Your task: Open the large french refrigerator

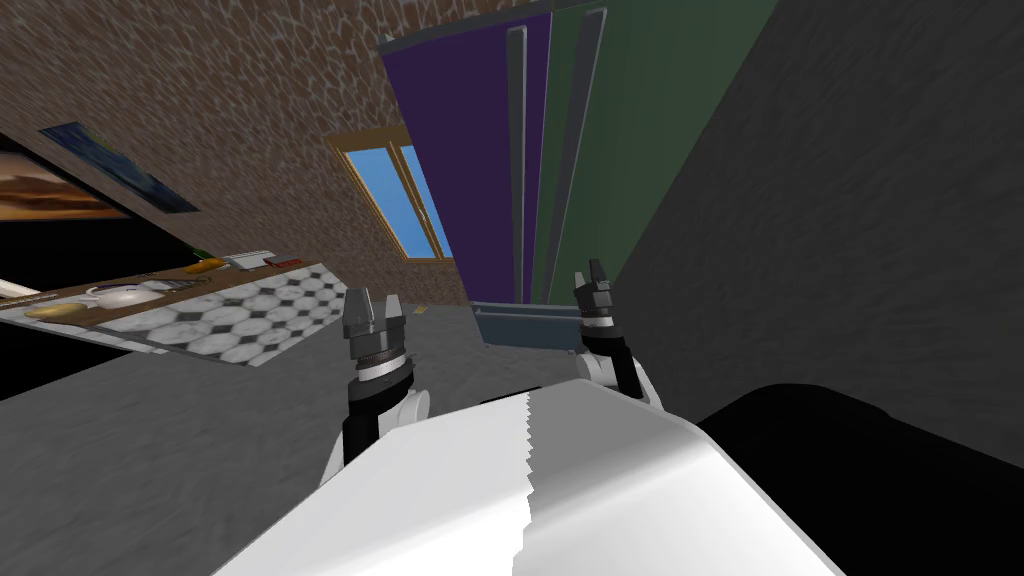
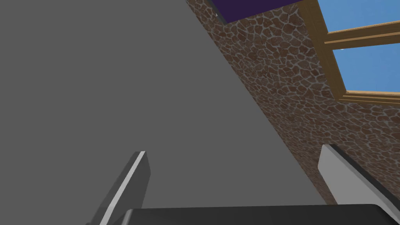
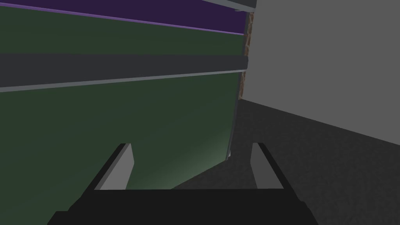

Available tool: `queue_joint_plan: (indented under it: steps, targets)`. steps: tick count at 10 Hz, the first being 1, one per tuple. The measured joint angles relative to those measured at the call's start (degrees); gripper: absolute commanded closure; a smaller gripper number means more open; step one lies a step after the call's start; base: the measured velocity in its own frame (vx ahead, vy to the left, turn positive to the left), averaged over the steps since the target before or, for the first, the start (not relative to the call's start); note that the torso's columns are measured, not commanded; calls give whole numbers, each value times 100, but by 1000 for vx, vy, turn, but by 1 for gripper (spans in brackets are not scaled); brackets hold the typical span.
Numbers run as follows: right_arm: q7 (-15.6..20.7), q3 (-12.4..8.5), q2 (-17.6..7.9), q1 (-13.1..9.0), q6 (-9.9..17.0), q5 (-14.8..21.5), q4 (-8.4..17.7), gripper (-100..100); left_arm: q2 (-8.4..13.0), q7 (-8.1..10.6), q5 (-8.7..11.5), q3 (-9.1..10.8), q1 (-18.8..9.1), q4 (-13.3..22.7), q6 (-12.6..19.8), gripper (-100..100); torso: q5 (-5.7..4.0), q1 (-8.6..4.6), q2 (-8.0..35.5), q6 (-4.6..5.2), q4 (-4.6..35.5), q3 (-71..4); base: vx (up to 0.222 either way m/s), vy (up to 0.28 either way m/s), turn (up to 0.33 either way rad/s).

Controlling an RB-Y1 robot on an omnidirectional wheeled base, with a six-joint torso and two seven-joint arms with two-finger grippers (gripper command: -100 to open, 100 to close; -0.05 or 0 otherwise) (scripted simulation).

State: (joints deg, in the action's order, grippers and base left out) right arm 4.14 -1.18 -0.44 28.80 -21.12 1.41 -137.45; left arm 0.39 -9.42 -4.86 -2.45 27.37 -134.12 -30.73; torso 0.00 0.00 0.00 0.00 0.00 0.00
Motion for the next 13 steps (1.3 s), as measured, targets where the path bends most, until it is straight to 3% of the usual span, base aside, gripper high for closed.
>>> queue_joint_plan:
  steps: [2, 9, 10, 13]
  targets:
    - [0, 0, 0, 0, 0, 0, 0, 0, 0, 0, 0, 0, 0, 0, 0, 0, 0, 0, 597, 0, 600, -1200, 0, 0, 0]
    - [0, 0, 0, 0, -1, 0, -2, 0, 0, 0, 0, 0, 0, -2, -1, 0, 0, 0, 3539, 0, 3537, -7073, 0, 0, 0]
    - [0, 0, 0, 0, -1, 0, -2, -100, 0, 0, 0, 0, 0, -2, -1, 0, 0, 0, 3962, 0, 3960, -7919, 11, 12, 2]
    - [113, -36, -390, -45, 34, 114, 103, -100, 0, 0, 0, 0, 1, 1, 0, 0, 2, 5, 4218, 0, 4220, -8454, 22, 28, 2]
